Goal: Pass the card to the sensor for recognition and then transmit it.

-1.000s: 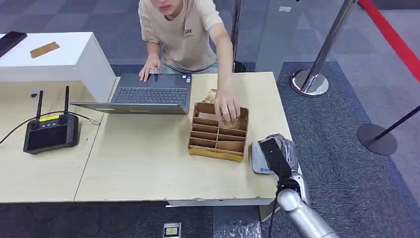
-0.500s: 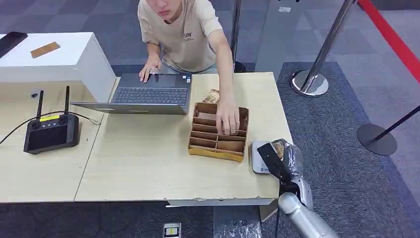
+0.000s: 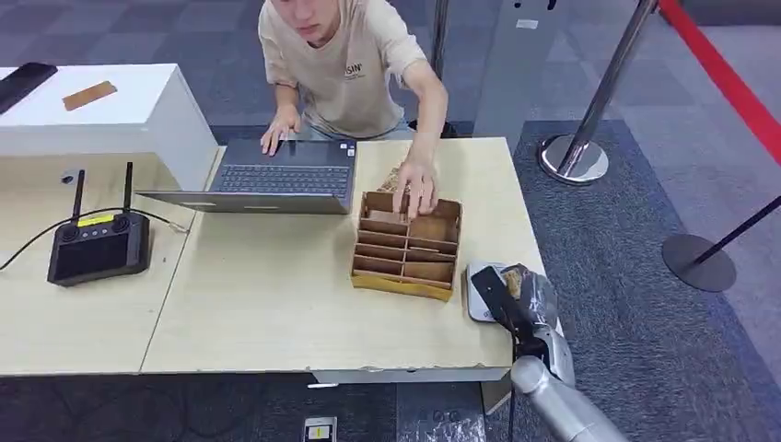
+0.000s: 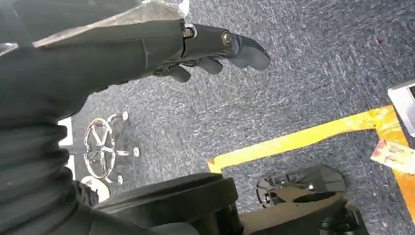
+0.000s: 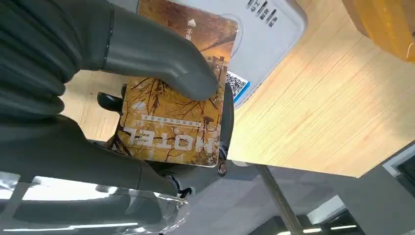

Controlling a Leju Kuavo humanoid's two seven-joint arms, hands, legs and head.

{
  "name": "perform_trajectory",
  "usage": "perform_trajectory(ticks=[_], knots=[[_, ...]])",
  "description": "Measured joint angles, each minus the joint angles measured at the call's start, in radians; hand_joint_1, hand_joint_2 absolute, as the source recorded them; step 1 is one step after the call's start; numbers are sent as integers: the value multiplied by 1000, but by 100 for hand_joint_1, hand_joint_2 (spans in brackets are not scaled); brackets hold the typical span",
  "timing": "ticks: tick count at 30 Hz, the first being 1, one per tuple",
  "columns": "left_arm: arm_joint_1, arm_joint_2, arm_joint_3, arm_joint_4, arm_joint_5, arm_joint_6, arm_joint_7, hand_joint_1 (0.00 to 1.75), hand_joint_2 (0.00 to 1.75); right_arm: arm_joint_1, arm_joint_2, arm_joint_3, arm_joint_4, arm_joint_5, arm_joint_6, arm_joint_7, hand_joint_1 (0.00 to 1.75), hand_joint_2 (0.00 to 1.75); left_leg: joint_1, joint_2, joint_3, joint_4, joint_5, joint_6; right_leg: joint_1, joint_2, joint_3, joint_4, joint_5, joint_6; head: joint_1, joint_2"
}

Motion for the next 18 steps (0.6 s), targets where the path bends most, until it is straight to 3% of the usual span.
perform_trajectory(ticks=[18], knots=[[0,1,0,0,-10,0,-7,0,175,-39,13,40,64,-15,-8,-18,175,175,0,2,6,0,1,0,0,1,5,0,2,1,0,0]])
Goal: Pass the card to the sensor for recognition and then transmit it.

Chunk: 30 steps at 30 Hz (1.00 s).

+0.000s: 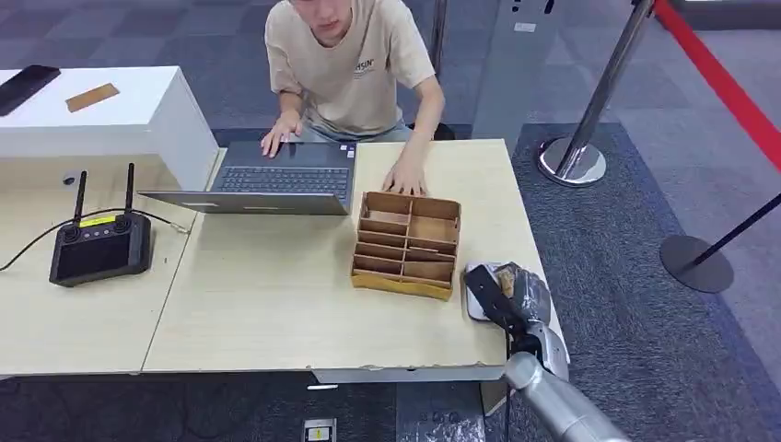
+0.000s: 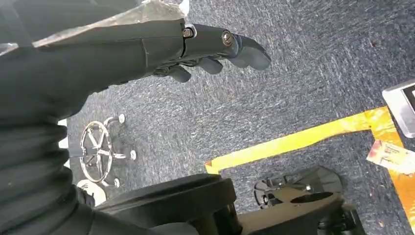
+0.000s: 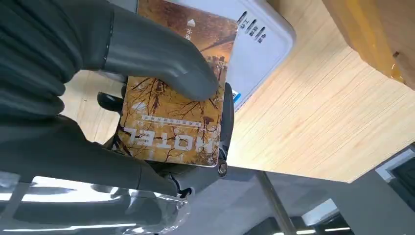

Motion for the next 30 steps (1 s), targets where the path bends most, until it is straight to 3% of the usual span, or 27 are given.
perform_trajectory(ticks=[8,18,27,30], knots=[[1,5,0,0,-5,-3,-5,0,175,14,-35,-6,-116,109,-4,49,175,175,0,0,-3,0,0,0,0,0,-3,0,1,0,0,0],[2,6,0,0,-15,-9,-22,0,175,15,-101,-26,-425,239,4,140,175,175,0,-1,-11,1,1,0,0,0,-10,1,1,0,0,0],[2,6,0,0,-23,-11,-29,0,175,-8,-127,-22,-608,325,5,160,175,175,0,-1,-14,0,1,0,0,0,-13,1,1,0,0,0],[2,6,0,0,-32,-12,-32,0,175,-35,-130,-13,-670,298,12,155,175,175,0,-1,-14,0,1,0,0,0,-13,1,1,0,0,0]])
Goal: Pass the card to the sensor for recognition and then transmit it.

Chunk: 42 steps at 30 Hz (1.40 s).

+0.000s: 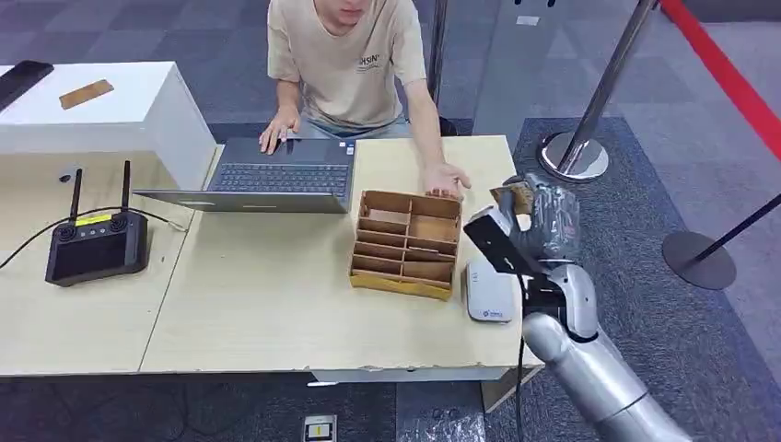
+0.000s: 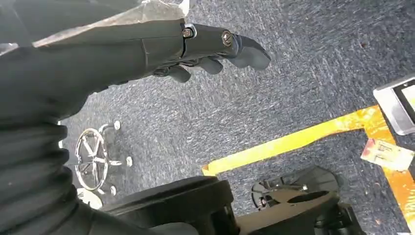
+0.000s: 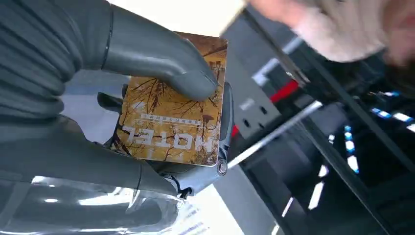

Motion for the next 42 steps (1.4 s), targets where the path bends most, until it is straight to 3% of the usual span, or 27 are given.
perform_trajectory(ticks=[5,12,16,23,26,38,39,40,41,42], knots=[[-2,0,-1,0,-23,-6,-6,0,175,-98,11,40,-47,-288,102,-140,175,175,0,0,-1,0,1,0,0,0,-1,0,0,0,0,0],[-14,-2,-5,0,-55,-25,1,0,175,-244,49,100,-14,-450,217,-231,175,175,0,-1,-2,0,1,0,0,0,-2,1,0,0,0,0],[-28,-3,-13,0,-72,-42,12,0,175,-326,79,137,64,-467,264,-242,175,175,0,-1,-4,0,1,0,0,0,-3,1,0,0,0,0],[-48,-8,-33,0,-95,-54,21,0,175,-466,140,226,281,-338,282,-217,175,175,0,-2,-6,0,1,0,0,-1,-5,1,0,0,0,0],[-55,-9,-45,0,-103,-59,24,0,175,-522,164,280,382,-185,288,-167,175,175,0,-2,-7,0,1,0,0,-1,-6,1,0,0,0,0],[-60,-12,-60,0,-108,-60,19,0,175,-619,238,463,682,215,261,-70,175,175,0,-2,-8,0,1,0,0,-1,-8,1,0,0,0,0],[-60,-12,-61,0,-108,-60,17,0,175,-621,242,477,700,248,253,-63,115,175,0,-1,-8,0,1,0,0,-1,-7,1,0,0,0,0],[-61,-12,-61,0,-108,-60,15,0,175,-621,243,488,713,269,247,-57,14,175,0,-2,-8,0,1,0,0,-1,-7,1,0,0,0,0],[-60,-12,-62,0,-108,-60,14,0,175,-620,243,496,723,284,245,-51,0,175,0,-2,-8,0,1,0,0,-1,-8,1,0,0,1,0],[-60,-12,-62,0,-108,-60,14,0,175,-620,245,502,731,289,244,-49,0,175,0,-2,-8,0,1,0,0,-1,-8,1,0,0,0,0]])
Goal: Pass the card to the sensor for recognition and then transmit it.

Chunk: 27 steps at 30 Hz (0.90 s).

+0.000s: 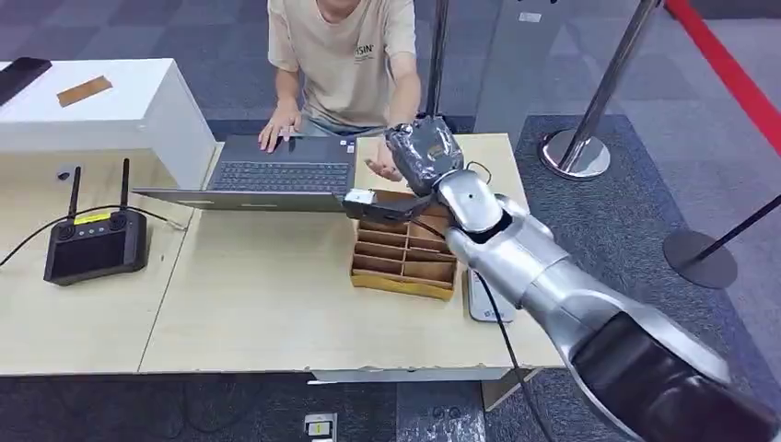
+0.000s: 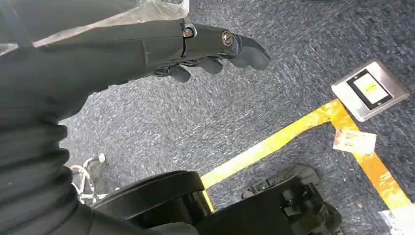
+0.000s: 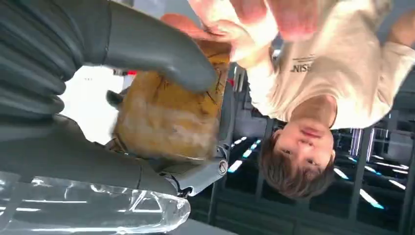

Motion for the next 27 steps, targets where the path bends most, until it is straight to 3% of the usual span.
perform_trajectory(ticks=[5,6,15,20,26,27], knots=[[0,0,-1,0,0,0,0,0,175,7,6,23,61,-32,40,-2,0,175,0,0,0,0,0,0,0,0,0,0,0,0,0,0],[0,0,-1,0,0,0,0,0,175,8,6,26,70,-34,41,-5,0,0,0,0,0,0,0,0,0,0,0,0,0,0,0,0],[3,0,-2,0,5,0,0,0,175,9,8,26,117,-90,15,-22,0,0,0,0,0,0,0,0,0,0,0,0,0,0,0,0],[7,0,-2,0,10,1,0,0,175,13,-1,4,106,-122,-42,-23,0,0,0,0,0,0,0,0,0,0,0,0,0,0,0,0],[9,0,-2,0,14,2,0,0,175,23,-14,-18,75,-143,-53,-24,0,0,0,0,1,0,0,0,0,0,0,0,0,0,0,0],[9,0,-2,0,18,4,0,0,175,31,-17,-27,61,-178,-79,-34,0,175,0,0,1,0,0,0,0,0,0,0,0,0,0,0]])
